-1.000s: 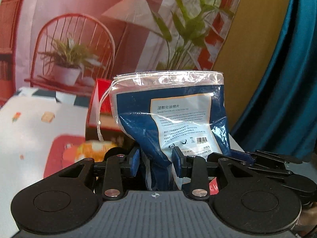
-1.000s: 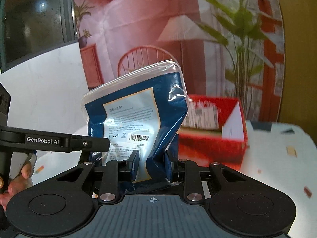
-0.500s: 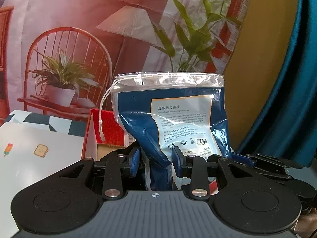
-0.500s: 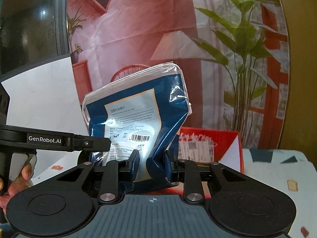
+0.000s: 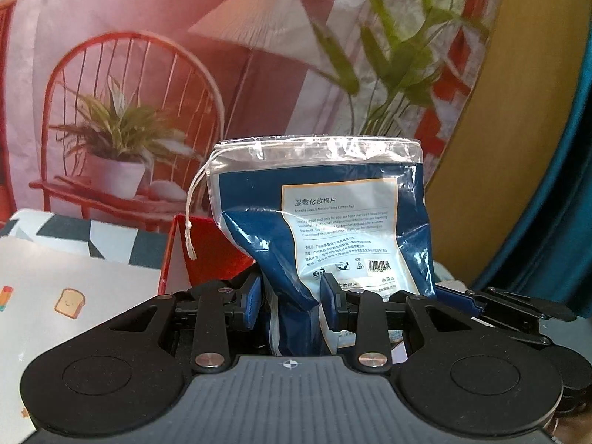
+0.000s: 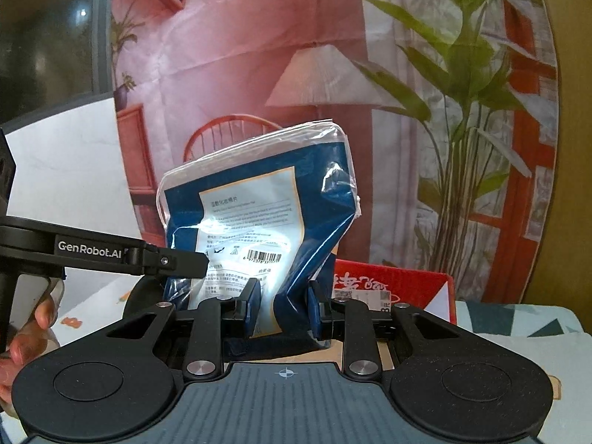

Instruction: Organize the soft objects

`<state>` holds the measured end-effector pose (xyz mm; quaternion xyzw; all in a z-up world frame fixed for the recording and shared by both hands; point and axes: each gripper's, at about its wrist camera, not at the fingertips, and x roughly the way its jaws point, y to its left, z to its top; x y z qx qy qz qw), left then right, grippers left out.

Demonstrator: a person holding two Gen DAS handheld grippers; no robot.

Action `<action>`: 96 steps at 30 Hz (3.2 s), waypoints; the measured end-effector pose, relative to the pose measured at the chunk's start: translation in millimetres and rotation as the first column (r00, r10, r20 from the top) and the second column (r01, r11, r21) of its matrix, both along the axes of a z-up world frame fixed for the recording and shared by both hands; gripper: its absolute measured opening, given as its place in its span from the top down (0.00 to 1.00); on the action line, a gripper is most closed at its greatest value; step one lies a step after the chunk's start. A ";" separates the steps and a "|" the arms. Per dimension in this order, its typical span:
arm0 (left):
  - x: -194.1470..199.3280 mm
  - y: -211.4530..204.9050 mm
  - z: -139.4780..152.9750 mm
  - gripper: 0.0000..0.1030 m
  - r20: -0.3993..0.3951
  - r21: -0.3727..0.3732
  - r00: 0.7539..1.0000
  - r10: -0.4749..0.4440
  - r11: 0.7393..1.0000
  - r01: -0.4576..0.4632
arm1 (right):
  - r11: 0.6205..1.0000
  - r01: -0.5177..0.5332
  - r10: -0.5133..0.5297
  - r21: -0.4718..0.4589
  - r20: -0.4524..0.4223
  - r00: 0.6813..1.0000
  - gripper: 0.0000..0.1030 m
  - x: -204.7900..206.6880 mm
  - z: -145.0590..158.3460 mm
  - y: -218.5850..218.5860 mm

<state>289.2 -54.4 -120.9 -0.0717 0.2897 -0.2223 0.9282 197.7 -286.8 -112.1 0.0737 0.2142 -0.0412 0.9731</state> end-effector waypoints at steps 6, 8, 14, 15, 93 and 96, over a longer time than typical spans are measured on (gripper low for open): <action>23.0 -13.1 -18.7 0.66 -0.067 0.037 0.998 -0.018 0.999 0.021 | 0.998 0.031 -0.027 0.047 -0.078 0.997 0.76 20.7 -24.2 -15.5; 29.2 -18.4 -23.7 0.66 -0.091 0.052 0.995 -0.032 0.998 0.037 | 0.997 0.043 -0.036 0.063 -0.105 0.994 0.76 25.1 -32.2 -21.3; 43.7 -26.0 -44.0 0.66 -0.190 0.075 0.980 -0.056 0.995 0.071 | 0.989 0.084 -0.057 0.123 -0.207 0.977 0.76 34.8 -52.1 -36.3; 44.5 -26.6 -46.9 0.66 -0.202 0.078 0.978 -0.060 0.994 0.077 | 0.987 0.088 -0.057 0.131 -0.225 0.973 0.76 36.0 -55.4 -37.6; -8.4 42.1 -31.2 0.63 -0.172 0.029 0.983 0.069 0.997 -0.065 | 0.950 0.158 -0.074 0.269 -0.297 0.952 0.95 25.4 -22.5 -12.1; -6.8 42.0 -29.6 0.63 -0.160 0.040 0.984 0.081 0.996 -0.075 | 0.986 0.136 -0.102 0.092 -0.310 0.945 0.95 39.2 -31.4 -11.9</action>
